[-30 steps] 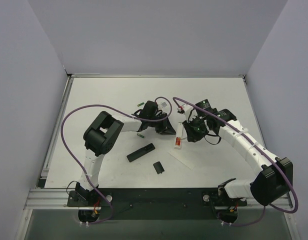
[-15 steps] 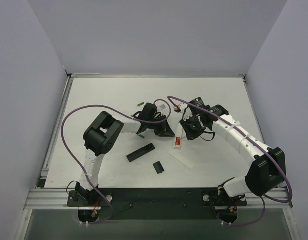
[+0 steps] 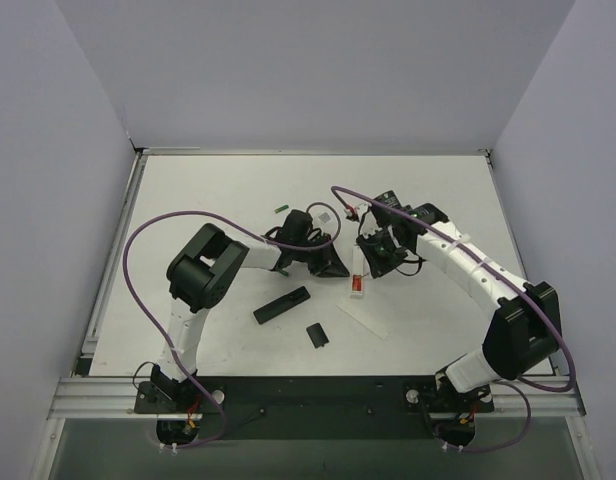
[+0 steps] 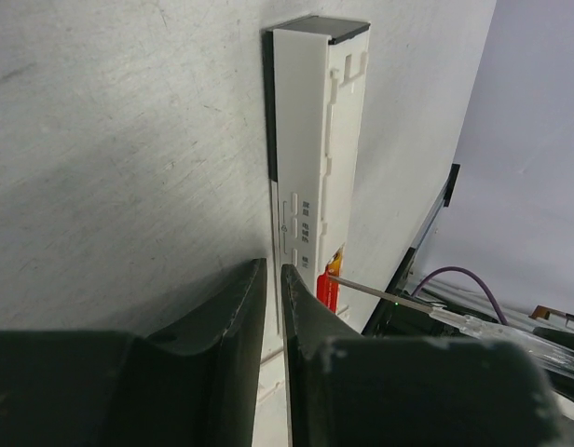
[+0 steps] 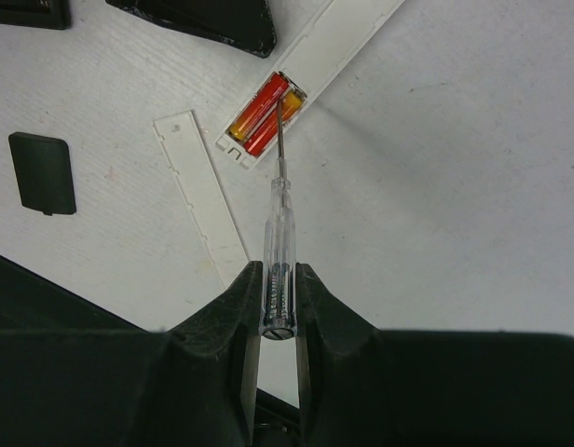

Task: Unload the batteries from the remote control

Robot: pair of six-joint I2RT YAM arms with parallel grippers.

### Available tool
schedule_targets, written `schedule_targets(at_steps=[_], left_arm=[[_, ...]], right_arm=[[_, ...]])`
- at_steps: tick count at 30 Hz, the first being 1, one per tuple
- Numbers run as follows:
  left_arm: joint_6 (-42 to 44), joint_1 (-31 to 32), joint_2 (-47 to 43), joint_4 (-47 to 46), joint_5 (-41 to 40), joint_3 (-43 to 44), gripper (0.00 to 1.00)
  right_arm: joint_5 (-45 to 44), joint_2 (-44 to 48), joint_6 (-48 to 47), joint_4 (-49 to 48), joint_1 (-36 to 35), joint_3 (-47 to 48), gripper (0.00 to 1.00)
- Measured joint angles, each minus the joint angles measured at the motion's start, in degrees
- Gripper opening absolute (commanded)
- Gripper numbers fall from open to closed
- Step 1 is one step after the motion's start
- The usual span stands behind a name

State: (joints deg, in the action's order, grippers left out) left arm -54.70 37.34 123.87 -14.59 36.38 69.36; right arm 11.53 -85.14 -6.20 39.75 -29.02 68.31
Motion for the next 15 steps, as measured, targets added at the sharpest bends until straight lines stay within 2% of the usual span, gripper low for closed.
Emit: schedule_targets(at_steps=[15], left_arm=[[-0.83, 0.07, 0.0, -2.34, 0.61, -1.18, 0.23]], right_arm=[[-2.91, -4.42, 1.73, 2.97, -3.23, 4.9, 0.0]])
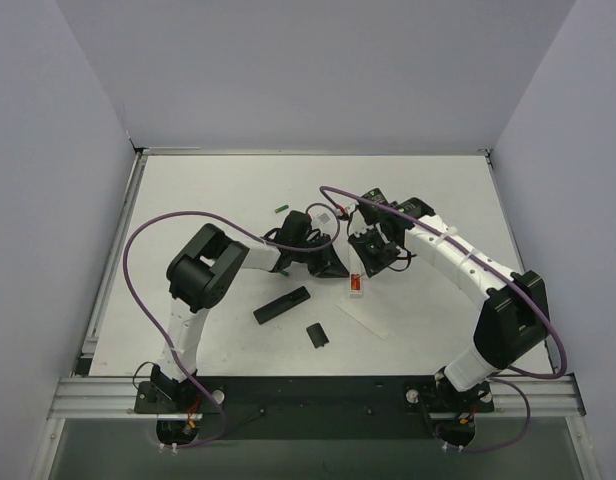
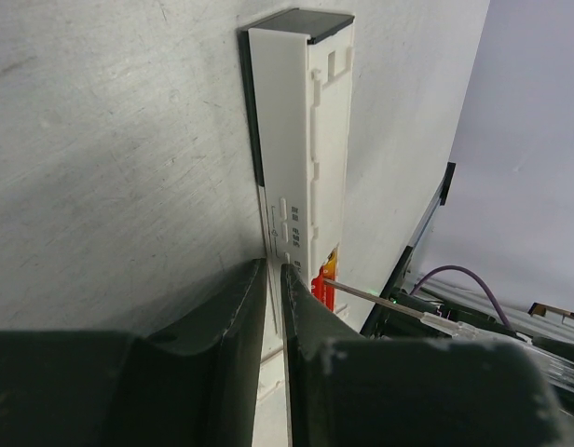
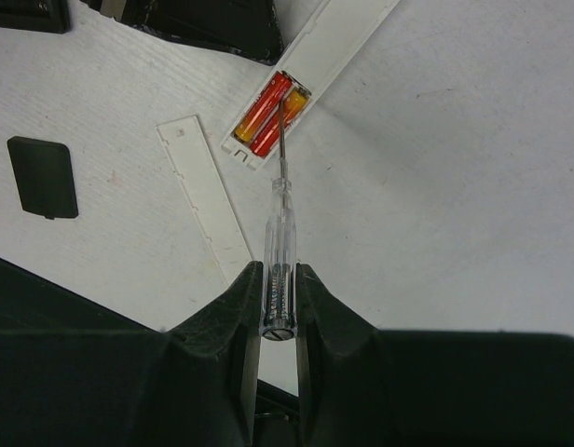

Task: Unload the batteries from the remote control

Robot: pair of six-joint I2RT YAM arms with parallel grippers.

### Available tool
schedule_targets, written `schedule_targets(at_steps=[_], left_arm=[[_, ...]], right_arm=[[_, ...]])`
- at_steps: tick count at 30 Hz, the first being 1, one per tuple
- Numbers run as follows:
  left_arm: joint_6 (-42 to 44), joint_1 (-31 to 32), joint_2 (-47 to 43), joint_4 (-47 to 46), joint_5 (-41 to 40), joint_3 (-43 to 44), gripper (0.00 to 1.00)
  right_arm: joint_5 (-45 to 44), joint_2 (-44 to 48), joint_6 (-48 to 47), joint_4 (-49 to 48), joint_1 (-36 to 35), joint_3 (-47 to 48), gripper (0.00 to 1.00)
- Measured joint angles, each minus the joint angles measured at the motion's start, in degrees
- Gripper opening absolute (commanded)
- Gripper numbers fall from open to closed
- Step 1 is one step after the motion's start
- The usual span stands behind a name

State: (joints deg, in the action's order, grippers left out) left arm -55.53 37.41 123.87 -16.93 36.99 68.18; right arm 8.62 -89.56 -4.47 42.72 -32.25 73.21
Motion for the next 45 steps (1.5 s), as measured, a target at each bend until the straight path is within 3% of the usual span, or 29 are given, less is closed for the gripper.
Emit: schedule_targets(at_steps=[6, 19, 33, 45], left_arm=[[-0.24, -0.07, 0.0, 0.0, -0.02, 0.0, 0.23], [-1.25, 0.0, 0.0, -0.28, 0.09, -0.24, 0.23], [-2.27, -3.89, -3.5, 0.46, -2.84, -1.95, 0.23], [0.24, -5.2, -3.82, 6.97, -4.52, 4.0, 0.25]], right_arm=[[1.31, 0.37, 0.0, -1.03, 1.6, -1.4, 0.0], [11.37, 2.1, 0.72, -13.68, 9.84, -17.09, 0.0], [14.03, 4.17, 0.07, -13.07, 10.43, -14.64, 0.0], [6.73, 3.45, -3.06, -8.04, 10.4, -7.3, 0.0]])
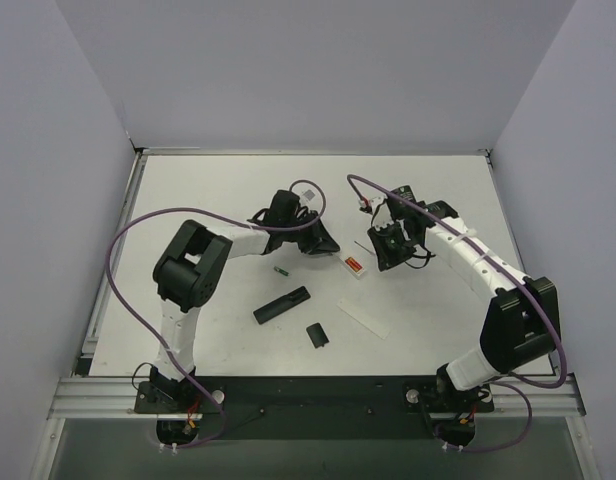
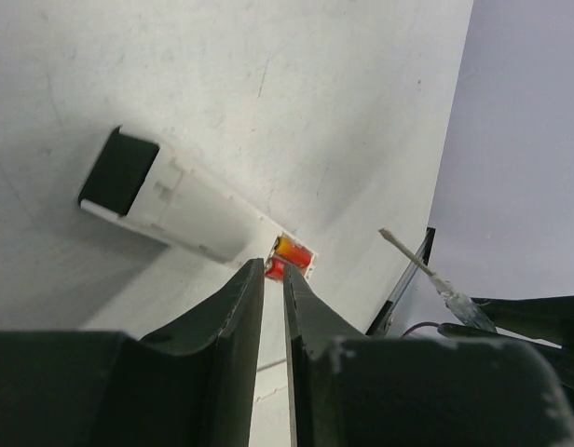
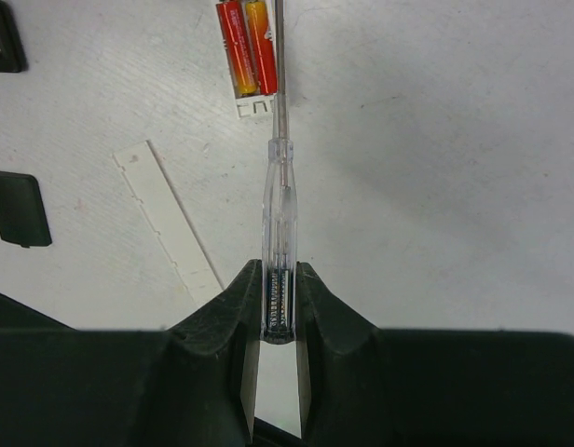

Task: Unload the batteries from the remote control

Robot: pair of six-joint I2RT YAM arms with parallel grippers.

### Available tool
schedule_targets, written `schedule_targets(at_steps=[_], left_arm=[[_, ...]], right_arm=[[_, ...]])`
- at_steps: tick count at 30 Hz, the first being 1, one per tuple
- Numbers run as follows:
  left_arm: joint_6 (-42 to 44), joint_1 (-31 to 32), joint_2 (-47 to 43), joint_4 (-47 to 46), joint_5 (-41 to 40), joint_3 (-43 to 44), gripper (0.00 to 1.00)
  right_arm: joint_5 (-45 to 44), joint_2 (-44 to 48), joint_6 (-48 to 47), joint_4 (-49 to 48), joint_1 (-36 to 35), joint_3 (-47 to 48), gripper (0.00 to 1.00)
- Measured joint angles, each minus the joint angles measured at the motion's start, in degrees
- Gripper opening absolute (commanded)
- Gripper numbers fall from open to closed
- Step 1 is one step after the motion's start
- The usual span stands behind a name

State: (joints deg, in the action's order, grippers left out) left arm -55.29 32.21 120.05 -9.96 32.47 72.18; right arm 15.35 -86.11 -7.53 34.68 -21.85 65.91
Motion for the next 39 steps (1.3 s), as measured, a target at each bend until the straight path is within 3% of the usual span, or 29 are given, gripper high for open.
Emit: schedule_targets(at_steps=[13, 25, 31, 39], left_arm=[[1.75, 0.0, 3.85, 2.58, 0.0, 5.73, 0.25], [3.37, 0.0, 3.15, 5.18, -1.05, 5.88, 0.25], [6.19, 0.02, 1.33, 11.82, -3.43, 5.97, 0.25], [6.54, 0.52, 1.33, 13.66, -4.0, 5.97, 0.25]], right_arm=[[-4.55, -2.99, -2.47, 5.79, -2.27, 2.25, 0.0], [-7.41, -8.11, -2.58, 5.84, -2.25, 2.25, 0.0], [-6.54, -7.85, -1.77, 4.94, -2.67, 0.94, 0.0], [-4.68, -4.81, -0.24, 4.7, -4.68, -2.93, 0.0]])
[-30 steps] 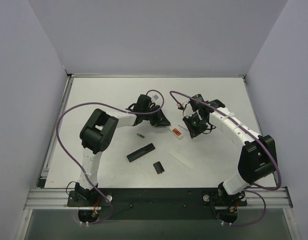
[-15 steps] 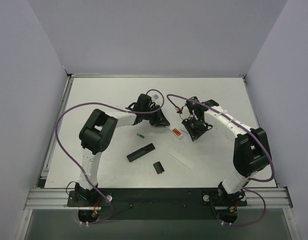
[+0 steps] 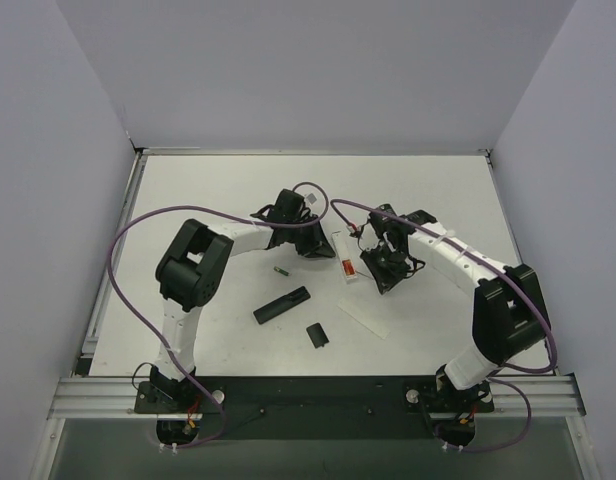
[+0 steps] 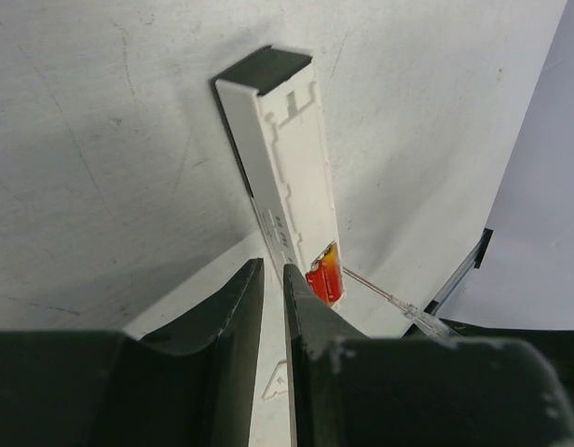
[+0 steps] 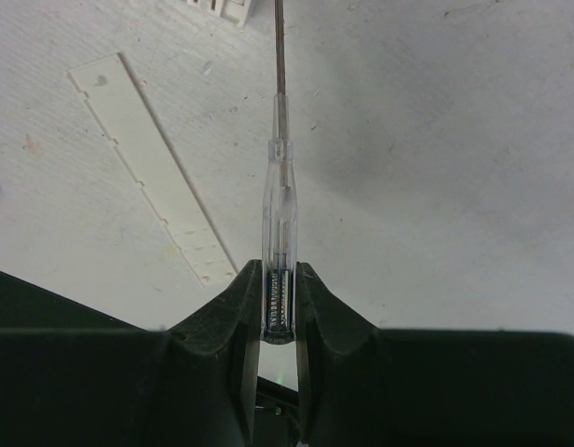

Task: Unload the batteries from the remote control

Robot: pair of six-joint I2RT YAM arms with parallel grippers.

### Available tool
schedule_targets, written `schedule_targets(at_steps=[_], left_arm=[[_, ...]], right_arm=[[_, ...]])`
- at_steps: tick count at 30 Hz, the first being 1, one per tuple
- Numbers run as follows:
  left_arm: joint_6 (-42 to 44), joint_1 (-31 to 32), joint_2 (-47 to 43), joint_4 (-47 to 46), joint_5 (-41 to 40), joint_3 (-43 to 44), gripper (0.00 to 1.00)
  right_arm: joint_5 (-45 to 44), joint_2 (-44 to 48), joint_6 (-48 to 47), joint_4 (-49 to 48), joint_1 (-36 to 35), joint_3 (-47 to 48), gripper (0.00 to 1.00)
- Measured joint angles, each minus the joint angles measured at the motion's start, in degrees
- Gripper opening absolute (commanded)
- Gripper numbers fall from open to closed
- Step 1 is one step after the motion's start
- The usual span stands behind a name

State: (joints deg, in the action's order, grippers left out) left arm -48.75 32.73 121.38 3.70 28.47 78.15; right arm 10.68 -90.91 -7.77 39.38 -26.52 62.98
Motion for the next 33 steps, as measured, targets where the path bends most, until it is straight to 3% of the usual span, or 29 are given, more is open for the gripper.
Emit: schedule_targets(at_steps=[18, 33], left_arm=[[-0.81, 0.79, 0.26, -5.62, 4.39, -1.6, 0.25], [-2.25, -0.17, 0.35, -7.56, 5.27, -3.3, 0.24]], right_arm=[[-0.35, 2.43, -0.46, 3.02, -1.73, 5.22, 0.0], [-7.34, -4.35, -1.75, 10.91, -7.28, 15.17, 0.0]])
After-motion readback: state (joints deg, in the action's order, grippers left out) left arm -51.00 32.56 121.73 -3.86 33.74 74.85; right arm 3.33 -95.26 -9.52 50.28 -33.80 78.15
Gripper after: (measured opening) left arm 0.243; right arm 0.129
